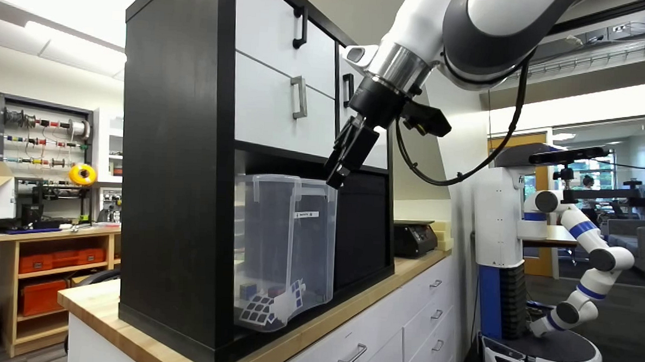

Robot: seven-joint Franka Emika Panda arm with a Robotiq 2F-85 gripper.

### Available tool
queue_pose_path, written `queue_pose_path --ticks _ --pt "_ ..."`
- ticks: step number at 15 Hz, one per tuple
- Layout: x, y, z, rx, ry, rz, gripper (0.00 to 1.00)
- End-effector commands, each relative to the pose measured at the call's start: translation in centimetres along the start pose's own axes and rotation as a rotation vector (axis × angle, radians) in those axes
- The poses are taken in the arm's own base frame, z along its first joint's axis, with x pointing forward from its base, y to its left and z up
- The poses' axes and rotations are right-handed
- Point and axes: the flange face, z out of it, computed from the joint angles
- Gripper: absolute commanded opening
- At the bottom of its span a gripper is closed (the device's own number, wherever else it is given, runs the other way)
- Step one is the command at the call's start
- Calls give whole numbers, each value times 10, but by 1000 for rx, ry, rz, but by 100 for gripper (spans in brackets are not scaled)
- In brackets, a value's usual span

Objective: Pull out the storage box

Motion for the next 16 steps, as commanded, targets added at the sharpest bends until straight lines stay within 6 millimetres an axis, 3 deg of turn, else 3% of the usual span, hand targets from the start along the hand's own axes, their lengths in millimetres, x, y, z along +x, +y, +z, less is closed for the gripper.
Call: queue_pose_path --ticks 1,8,16 --pt "17 9 5 -42 68 -120 100" --pt "35 26 25 -95 144 -311 100" --pt "44 42 62 -96 136 -400 100"
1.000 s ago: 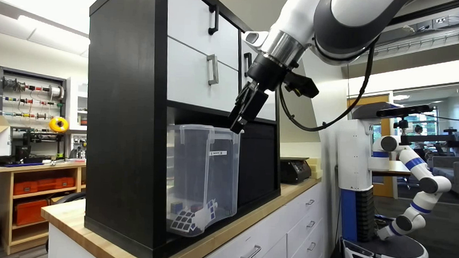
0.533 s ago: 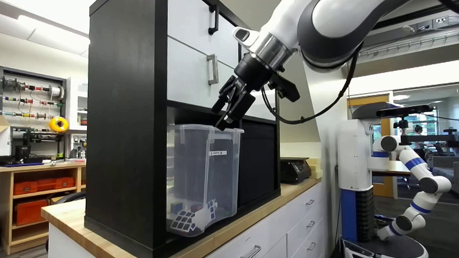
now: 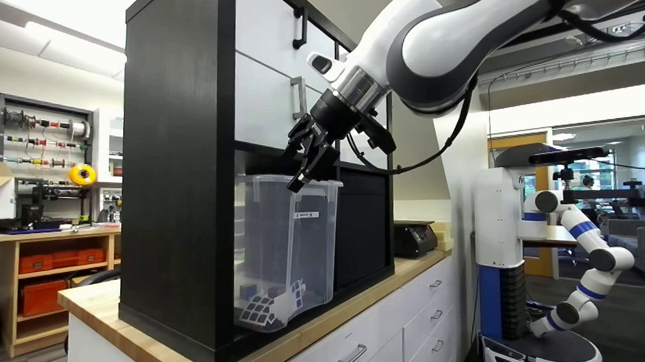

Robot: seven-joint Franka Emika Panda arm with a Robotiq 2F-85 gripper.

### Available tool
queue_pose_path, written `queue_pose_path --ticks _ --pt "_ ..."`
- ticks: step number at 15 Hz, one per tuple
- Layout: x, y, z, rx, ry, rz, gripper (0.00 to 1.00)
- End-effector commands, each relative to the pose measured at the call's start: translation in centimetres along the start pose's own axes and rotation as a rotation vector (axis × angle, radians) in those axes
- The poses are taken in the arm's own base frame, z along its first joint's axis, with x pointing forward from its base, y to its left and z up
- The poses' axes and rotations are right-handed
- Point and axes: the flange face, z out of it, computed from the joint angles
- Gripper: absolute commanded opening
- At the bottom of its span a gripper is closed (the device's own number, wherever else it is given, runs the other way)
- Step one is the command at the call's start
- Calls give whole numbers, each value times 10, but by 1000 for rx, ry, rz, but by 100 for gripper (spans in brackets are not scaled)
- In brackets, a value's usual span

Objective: Pull out the storage box

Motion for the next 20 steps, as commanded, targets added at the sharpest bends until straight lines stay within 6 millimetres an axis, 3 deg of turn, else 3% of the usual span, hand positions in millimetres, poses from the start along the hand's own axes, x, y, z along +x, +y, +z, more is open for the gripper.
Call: queue_pose_path --ticks 1,5,6,7,13,17,20 --pt "0 11 20 -5 8 -34 100" --pt "-1 14 36 5 4 -48 100" --pt "-1 14 39 7 4 -52 91" --pt "0 15 41 7 5 -54 72" --pt "4 20 33 -7 15 -88 32" --pt "6 13 25 18 20 -94 9" --pt "3 5 15 37 29 -102 4"
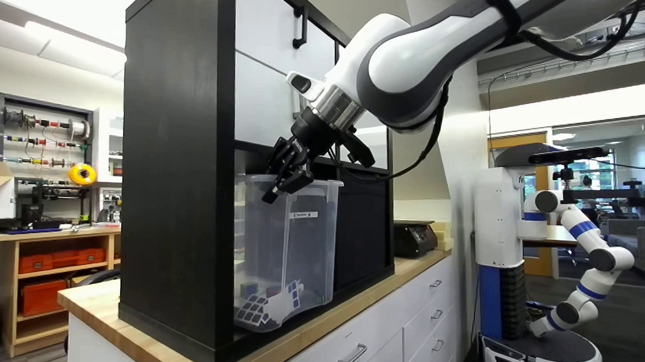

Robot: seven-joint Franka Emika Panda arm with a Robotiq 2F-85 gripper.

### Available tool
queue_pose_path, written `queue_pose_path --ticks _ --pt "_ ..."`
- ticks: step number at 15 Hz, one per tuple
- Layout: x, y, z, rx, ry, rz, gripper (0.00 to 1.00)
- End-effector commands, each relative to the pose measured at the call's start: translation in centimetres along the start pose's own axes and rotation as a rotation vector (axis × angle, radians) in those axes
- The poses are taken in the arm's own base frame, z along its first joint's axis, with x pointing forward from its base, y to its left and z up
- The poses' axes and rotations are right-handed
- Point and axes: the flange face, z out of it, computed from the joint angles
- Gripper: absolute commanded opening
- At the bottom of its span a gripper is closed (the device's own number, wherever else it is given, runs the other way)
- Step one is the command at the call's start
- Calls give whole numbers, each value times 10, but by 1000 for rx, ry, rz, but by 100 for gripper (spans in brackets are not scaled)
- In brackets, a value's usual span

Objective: Pull out the storage box

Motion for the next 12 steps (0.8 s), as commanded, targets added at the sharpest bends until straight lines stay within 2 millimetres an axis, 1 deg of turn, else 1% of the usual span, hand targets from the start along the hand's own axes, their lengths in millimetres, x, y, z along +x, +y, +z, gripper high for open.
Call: queue_pose_path --ticks 1,2,3,7,12 --pt "-5 -2 -29 2 14 -23 4" --pt "-6 -5 -33 10 15 -22 1" --pt "-8 -7 -37 10 15 -17 5" --pt "-15 -13 -55 22 15 -21 5" --pt "-19 -17 -78 63 7 -16 5"
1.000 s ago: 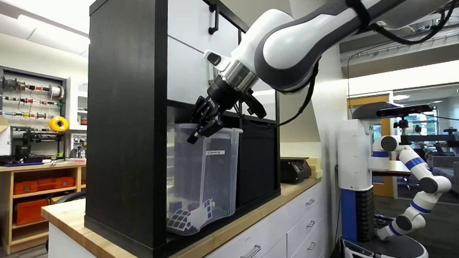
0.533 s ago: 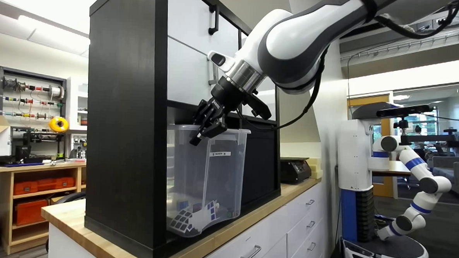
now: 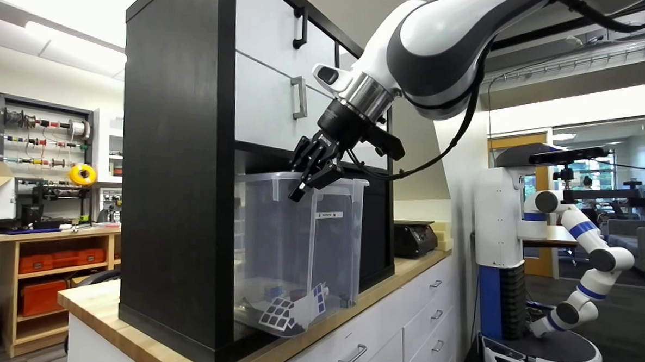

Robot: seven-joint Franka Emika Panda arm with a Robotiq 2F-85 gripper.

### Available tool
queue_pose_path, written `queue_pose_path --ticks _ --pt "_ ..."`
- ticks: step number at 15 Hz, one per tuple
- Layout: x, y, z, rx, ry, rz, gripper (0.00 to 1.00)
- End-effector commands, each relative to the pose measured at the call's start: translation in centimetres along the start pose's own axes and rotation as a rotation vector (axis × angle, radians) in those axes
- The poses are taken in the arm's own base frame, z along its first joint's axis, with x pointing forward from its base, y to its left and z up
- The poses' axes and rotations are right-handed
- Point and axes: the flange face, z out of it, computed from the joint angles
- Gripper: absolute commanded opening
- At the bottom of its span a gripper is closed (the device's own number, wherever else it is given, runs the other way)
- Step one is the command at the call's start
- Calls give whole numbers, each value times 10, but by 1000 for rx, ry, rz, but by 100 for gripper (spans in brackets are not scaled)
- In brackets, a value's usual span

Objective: Pull out the storage box

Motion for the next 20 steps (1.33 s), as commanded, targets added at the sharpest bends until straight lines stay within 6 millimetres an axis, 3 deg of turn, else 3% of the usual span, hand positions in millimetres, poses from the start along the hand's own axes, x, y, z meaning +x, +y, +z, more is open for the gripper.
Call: queue_pose_path --ticks 1,4,5,7,15,17,20 --pt "-2 0 -43 -15 10 -34 5" --pt "-4 -5 -48 7 6 -35 7" --pt "-6 -7 -49 14 6 -34 43" --pt "-9 -10 -49 28 6 -25 44" --pt "-12 -2 -74 5 35 -1 94" --pt "-13 1 -81 -2 18 29 100" --pt "-12 6 -95 31 -20 158 100"
